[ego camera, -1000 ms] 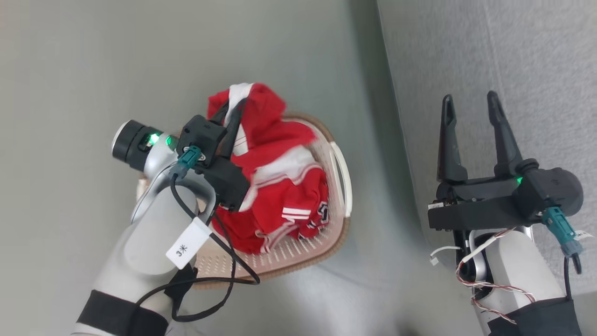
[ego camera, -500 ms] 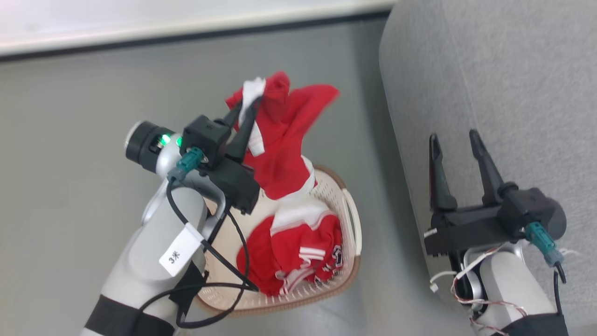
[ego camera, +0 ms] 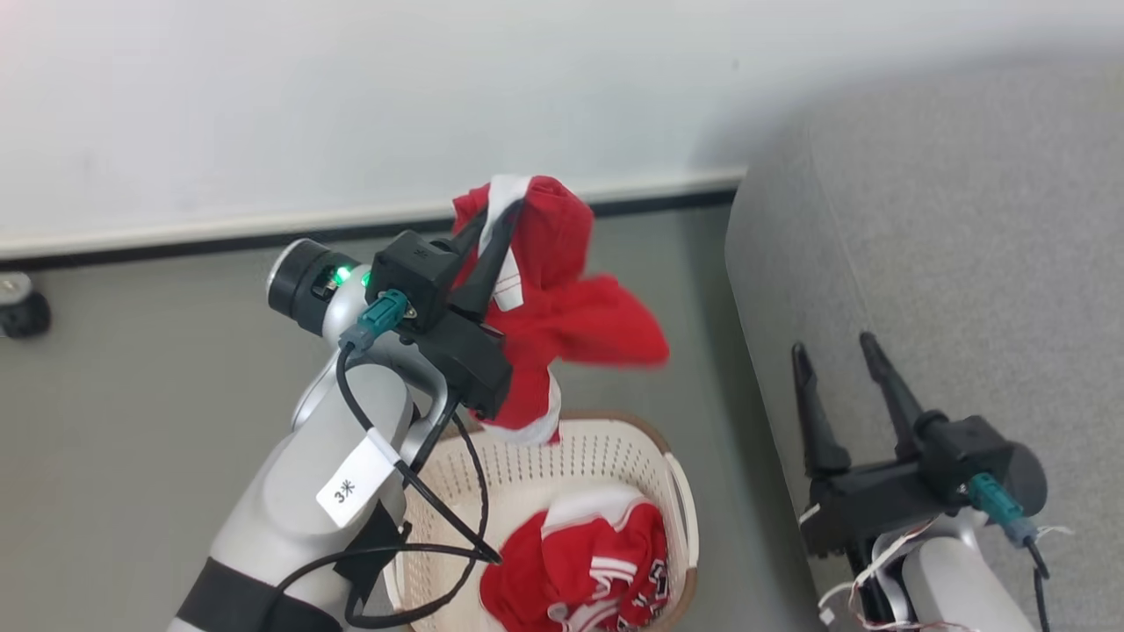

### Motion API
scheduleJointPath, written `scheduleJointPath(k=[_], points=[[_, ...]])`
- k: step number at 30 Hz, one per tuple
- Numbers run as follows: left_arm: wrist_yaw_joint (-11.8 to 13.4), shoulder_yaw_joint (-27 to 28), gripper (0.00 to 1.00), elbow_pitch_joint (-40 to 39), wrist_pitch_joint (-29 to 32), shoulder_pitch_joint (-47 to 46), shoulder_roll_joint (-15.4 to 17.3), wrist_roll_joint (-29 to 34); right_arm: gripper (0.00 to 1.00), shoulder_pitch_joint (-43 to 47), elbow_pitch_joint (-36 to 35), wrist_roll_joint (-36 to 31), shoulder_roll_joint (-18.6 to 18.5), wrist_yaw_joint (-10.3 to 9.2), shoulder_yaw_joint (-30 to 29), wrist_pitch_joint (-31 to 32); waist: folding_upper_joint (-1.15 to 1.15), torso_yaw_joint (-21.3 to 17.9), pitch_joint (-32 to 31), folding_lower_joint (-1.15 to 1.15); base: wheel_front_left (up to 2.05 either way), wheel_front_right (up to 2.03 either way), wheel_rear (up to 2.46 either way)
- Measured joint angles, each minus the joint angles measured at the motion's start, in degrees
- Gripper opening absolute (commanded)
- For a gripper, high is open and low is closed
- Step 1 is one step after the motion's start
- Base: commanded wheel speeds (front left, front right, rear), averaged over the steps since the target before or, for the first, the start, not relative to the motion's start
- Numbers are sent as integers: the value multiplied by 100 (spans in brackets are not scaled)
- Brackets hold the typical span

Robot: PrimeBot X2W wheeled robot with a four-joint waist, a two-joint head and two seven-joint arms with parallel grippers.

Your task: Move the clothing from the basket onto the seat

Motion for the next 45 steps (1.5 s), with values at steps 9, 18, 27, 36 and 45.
scheduleJointPath(k=[9, 18, 27, 36, 45], points=[[0, -497, 0, -49, 0, 32, -3, -482, 100, 107, 382, -4, 9, 355, 371, 1, 1, 101, -775, 0, 0, 0, 0], [140, -964, 0, -443, 66, 317, -3, -840, 100, 235, 508, -5, 51, 565, 949, 1, 0, 141, -1368, 0, 0, 0, 0], [286, -1213, 0, -654, 197, 352, 1, -1091, 100, -127, 753, 7, 65, 659, 1401, 1, 0, 190, -1500, 1, 0, 0, 0], [422, -1497, 0, -934, 320, 360, 1, -1233, 100, -865, 1530, 293, 68, 661, 2161, 1, 1, 276, -1451, 1, 0, 0, 0], [521, -1673, 0, -1072, 413, 351, 3, -1446, 13, -1625, 2241, 836, 77, 662, 3042, 1, 1, 381, -1329, 1, 0, 0, 0]])
